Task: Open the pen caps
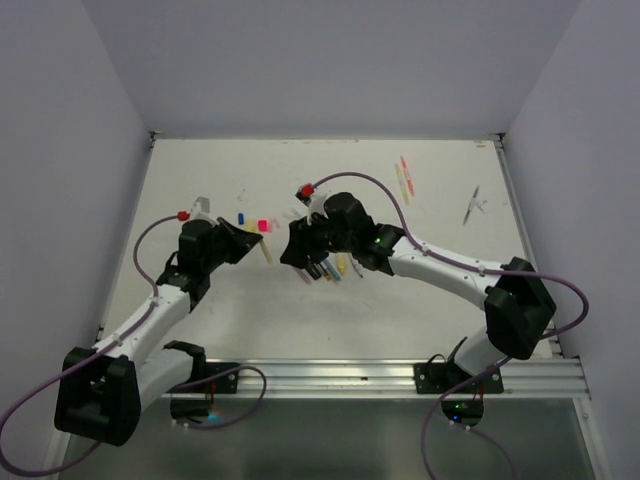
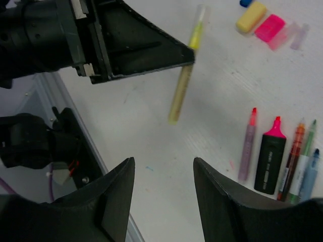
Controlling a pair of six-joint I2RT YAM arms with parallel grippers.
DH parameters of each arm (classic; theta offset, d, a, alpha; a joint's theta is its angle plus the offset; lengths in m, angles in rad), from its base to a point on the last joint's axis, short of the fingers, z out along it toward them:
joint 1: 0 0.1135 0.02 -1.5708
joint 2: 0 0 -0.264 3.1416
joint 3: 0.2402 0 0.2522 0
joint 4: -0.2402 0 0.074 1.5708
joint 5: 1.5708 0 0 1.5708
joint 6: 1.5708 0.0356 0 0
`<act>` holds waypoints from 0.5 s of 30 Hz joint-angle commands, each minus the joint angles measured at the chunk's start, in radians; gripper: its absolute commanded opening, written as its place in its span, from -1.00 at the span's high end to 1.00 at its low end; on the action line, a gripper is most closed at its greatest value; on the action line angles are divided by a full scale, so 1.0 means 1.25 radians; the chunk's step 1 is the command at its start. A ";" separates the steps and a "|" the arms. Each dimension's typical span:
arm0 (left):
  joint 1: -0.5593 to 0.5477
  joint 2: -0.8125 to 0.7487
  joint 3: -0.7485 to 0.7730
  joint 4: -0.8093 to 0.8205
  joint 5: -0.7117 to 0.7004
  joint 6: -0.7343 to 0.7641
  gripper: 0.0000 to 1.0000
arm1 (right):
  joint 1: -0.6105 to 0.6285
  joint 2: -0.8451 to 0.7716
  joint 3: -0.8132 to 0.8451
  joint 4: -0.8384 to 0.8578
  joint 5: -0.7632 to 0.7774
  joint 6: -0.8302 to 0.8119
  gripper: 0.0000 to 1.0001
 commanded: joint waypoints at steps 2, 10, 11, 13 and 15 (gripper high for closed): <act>-0.078 -0.003 -0.040 0.314 0.080 -0.097 1.00 | 0.003 0.010 -0.030 0.186 -0.094 0.112 -0.08; -0.103 -0.008 0.003 0.313 0.090 -0.122 1.00 | 0.002 0.019 -0.036 0.191 -0.028 0.118 -0.06; -0.106 -0.011 -0.001 0.315 0.090 -0.125 1.00 | 0.002 0.023 -0.035 0.193 -0.028 0.118 -0.05; -0.109 -0.014 -0.007 0.325 0.099 -0.139 1.00 | 0.002 0.037 -0.031 0.196 -0.033 0.120 -0.04; -0.110 -0.015 -0.010 0.338 0.107 -0.153 1.00 | 0.002 0.046 -0.026 0.204 -0.037 0.127 -0.02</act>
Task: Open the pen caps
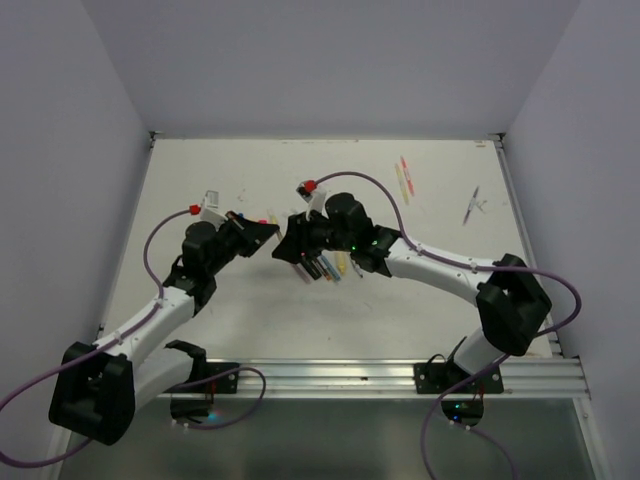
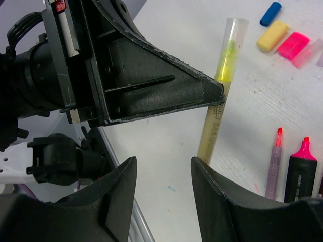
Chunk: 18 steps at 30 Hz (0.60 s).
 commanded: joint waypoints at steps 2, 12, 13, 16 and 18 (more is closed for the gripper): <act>-0.012 -0.027 0.012 0.088 0.040 -0.049 1.00 | 0.003 0.026 0.006 0.037 0.020 0.017 -0.01; -0.011 -0.053 0.044 -0.024 0.005 0.030 1.00 | 0.002 -0.052 0.002 -0.049 0.112 -0.057 0.01; -0.012 -0.053 0.045 -0.037 0.001 0.032 1.00 | 0.002 -0.061 0.004 -0.055 0.128 -0.065 0.01; -0.011 -0.055 0.043 -0.053 -0.008 0.040 1.00 | 0.001 -0.081 0.013 -0.081 0.176 -0.112 0.03; -0.011 -0.055 0.045 -0.058 -0.010 0.046 1.00 | -0.004 -0.080 0.022 -0.110 0.189 -0.140 0.03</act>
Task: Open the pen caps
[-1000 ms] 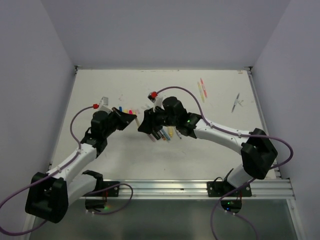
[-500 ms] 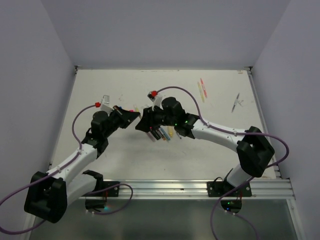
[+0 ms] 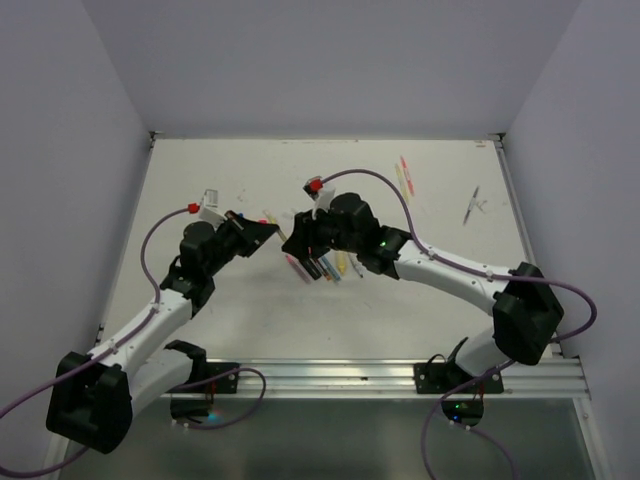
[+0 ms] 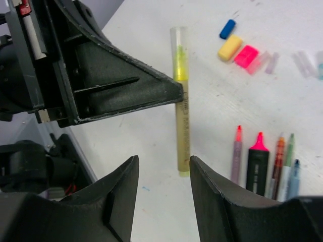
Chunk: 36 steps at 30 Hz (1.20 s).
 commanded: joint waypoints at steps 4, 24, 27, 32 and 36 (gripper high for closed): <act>-0.004 -0.018 0.047 -0.030 -0.005 0.032 1.00 | -0.016 -0.031 0.035 -0.059 0.077 -0.072 0.00; -0.004 0.001 0.026 0.051 0.059 0.000 1.00 | -0.061 0.056 -0.044 0.178 -0.143 0.117 -0.97; -0.005 0.003 0.014 0.073 0.071 -0.007 1.00 | -0.080 0.080 -0.034 0.178 -0.174 0.114 -0.39; -0.004 0.013 -0.002 0.115 0.087 -0.022 1.00 | -0.083 0.077 -0.082 0.277 -0.184 0.133 0.12; -0.004 0.030 -0.021 0.154 0.103 -0.033 1.00 | -0.084 0.087 -0.063 0.252 -0.187 0.115 0.09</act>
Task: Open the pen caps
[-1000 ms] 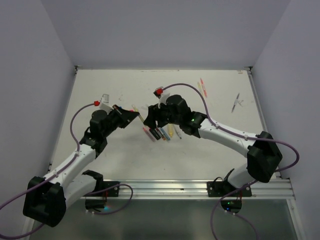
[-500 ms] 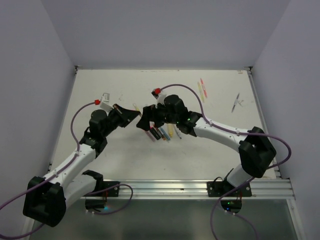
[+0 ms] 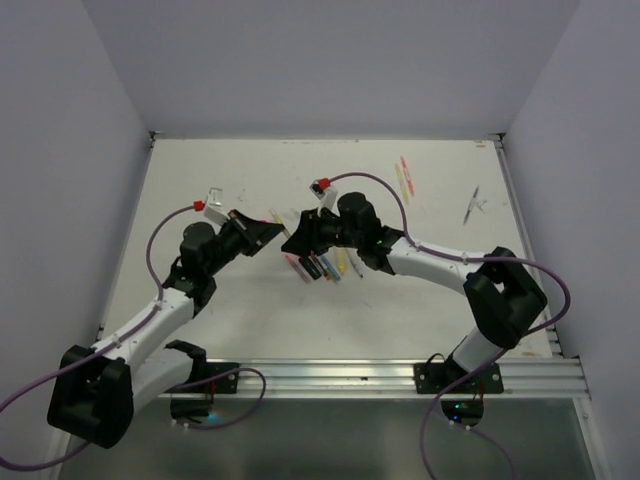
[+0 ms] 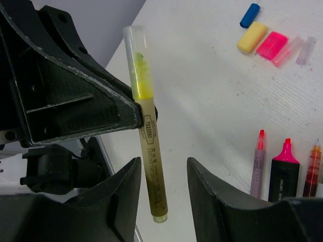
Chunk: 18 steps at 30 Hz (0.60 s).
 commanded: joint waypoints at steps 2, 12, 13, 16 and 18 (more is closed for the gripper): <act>-0.004 0.025 -0.019 0.103 0.043 -0.024 1.00 | -0.003 -0.001 0.008 0.077 -0.021 -0.005 0.10; -0.004 0.013 0.053 -0.055 -0.045 0.100 0.17 | -0.005 -0.001 -0.001 0.092 -0.104 0.015 1.00; -0.004 0.010 0.058 -0.061 -0.052 0.111 0.04 | -0.005 -0.006 -0.002 0.090 -0.112 0.020 1.00; -0.004 0.015 0.079 -0.083 -0.062 0.124 -0.19 | -0.005 -0.019 -0.011 0.093 -0.127 0.029 1.00; -0.004 0.019 0.085 -0.107 -0.076 0.127 -0.19 | -0.005 -0.030 -0.022 0.094 -0.131 0.033 1.00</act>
